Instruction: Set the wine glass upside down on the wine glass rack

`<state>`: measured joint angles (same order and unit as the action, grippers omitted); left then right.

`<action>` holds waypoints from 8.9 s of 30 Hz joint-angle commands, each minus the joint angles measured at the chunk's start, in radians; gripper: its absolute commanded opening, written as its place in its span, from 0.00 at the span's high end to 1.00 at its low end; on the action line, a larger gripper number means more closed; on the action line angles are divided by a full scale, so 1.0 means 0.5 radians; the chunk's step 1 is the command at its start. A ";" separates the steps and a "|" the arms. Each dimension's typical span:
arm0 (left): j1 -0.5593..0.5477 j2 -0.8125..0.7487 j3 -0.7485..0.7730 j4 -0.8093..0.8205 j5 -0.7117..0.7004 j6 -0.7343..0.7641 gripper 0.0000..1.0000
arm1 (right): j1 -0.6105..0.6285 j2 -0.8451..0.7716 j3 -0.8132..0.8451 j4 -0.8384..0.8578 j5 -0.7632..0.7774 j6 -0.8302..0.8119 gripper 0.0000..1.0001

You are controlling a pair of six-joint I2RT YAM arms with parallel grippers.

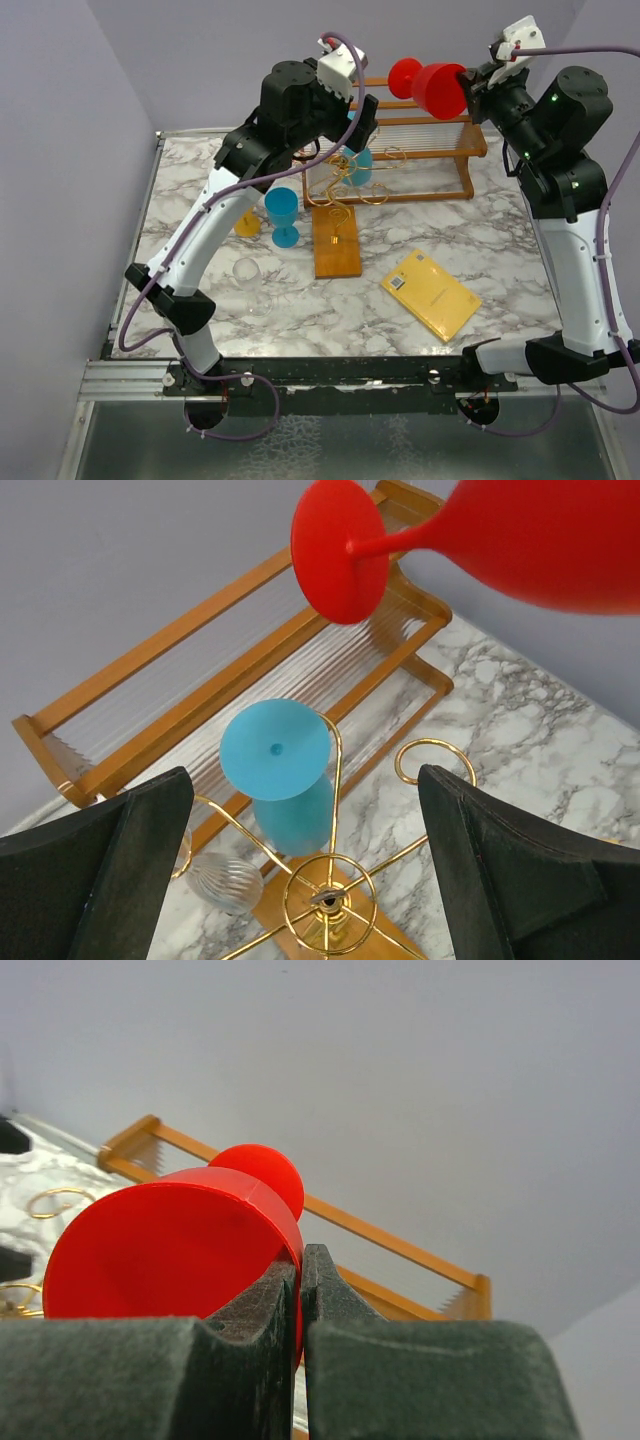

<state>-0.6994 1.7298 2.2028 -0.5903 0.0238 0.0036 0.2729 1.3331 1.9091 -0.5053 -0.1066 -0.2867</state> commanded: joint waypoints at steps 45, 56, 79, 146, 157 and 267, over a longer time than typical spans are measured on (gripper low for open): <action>0.586 -0.152 -0.560 0.760 1.359 -1.241 0.80 | -0.007 0.080 0.033 -0.040 -0.884 0.449 0.99; 0.601 -0.158 -0.462 0.658 1.259 -1.108 1.00 | -0.006 0.067 -0.023 -0.039 -0.939 0.378 0.75; 0.764 -0.191 0.020 0.399 0.505 -0.507 1.00 | -0.006 -0.081 -0.010 -0.286 -0.692 0.087 0.05; -0.619 0.541 0.065 0.440 -1.021 1.748 1.00 | -0.485 -0.332 -0.264 -0.203 0.671 0.034 0.00; -0.620 0.466 -0.010 0.330 -1.058 1.715 1.00 | -0.485 -0.332 -0.271 -0.214 0.617 0.013 0.00; -0.678 0.311 -0.182 0.059 -1.015 1.666 0.94 | -0.503 -0.353 -0.370 -0.211 0.333 0.030 0.00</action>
<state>-1.0409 1.9190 2.1109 -0.5480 -0.4904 0.8661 0.0261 1.1740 1.7298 -0.6292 0.0841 -0.2680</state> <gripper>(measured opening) 0.046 0.997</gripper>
